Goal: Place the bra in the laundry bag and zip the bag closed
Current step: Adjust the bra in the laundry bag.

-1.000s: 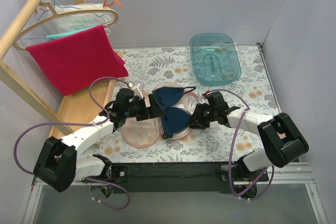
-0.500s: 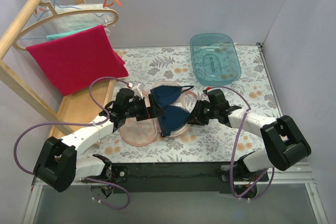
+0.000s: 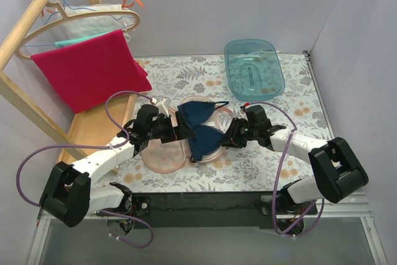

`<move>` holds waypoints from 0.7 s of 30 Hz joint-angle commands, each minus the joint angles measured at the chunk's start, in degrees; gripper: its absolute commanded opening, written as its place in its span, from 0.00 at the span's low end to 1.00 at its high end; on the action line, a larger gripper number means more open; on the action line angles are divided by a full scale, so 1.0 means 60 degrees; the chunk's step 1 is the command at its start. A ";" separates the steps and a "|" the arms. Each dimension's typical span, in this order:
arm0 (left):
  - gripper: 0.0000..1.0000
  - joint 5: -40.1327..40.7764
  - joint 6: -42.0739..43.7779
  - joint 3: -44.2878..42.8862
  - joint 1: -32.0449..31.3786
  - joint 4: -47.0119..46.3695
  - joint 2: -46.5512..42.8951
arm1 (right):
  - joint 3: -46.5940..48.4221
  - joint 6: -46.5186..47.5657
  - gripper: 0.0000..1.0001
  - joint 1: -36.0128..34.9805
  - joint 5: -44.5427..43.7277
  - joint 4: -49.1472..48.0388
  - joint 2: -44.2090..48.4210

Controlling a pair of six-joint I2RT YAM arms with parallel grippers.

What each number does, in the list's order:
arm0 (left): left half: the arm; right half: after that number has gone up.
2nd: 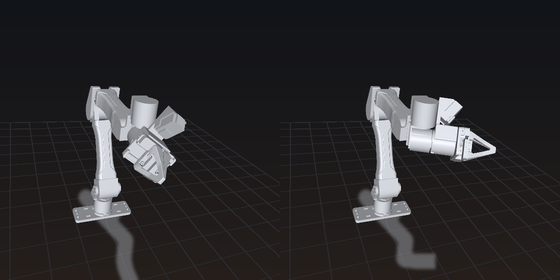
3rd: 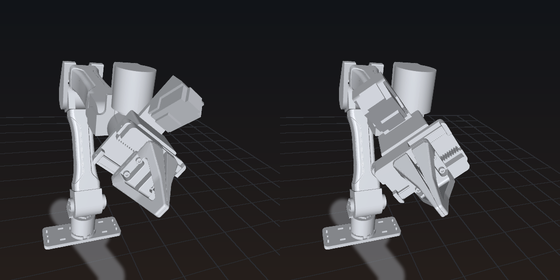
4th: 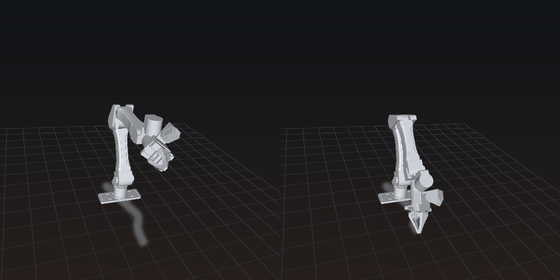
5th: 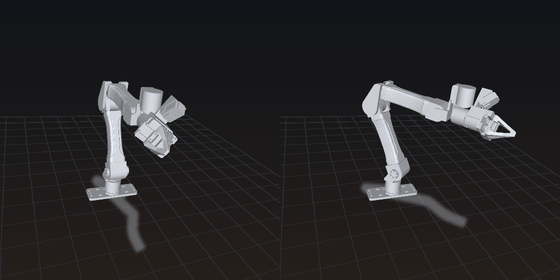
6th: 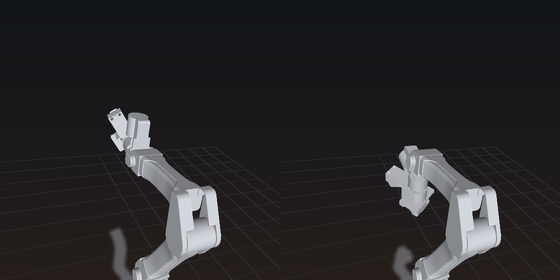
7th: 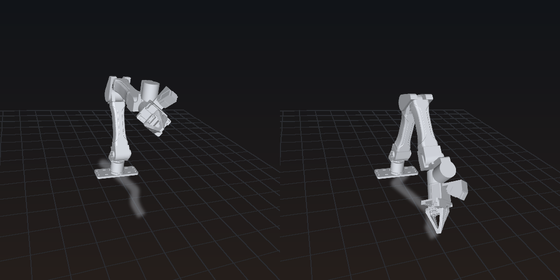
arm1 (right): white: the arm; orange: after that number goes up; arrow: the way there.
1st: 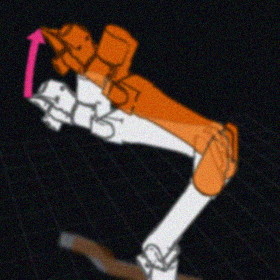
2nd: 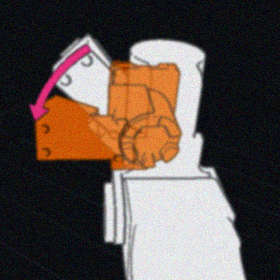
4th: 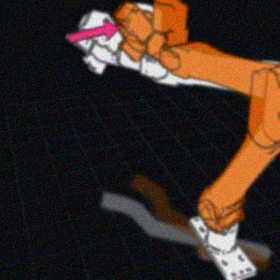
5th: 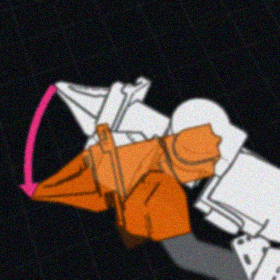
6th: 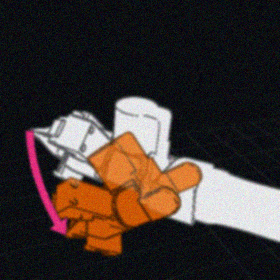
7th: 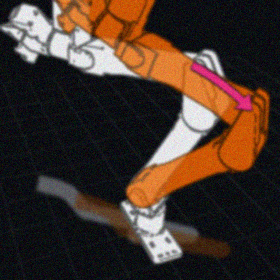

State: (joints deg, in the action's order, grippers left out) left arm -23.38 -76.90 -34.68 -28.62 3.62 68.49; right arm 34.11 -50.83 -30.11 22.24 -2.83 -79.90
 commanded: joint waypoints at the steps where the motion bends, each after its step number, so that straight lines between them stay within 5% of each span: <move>1: 0.91 0.0014 0.0044 -0.0182 -0.0034 0.0144 -0.0209 | 0.0365 0.0033 0.36 -0.0036 -0.0073 -0.0143 -0.0087; 18: 0.91 0.0102 0.0029 -0.0124 -0.0034 0.0130 -0.0326 | 0.0761 0.0107 0.36 -0.0050 -0.0118 -0.0597 -0.1024; 21: 0.91 0.0088 0.0029 -0.0153 -0.0034 0.0130 -0.0268 | 0.0775 0.0107 0.29 -0.0036 0.0072 -0.0773 -0.1097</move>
State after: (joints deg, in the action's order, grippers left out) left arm -23.16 -76.90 -34.68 -28.62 4.29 68.42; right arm 36.38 -50.76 -30.13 21.76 -4.62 -85.62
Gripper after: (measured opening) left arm 0.910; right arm 0.348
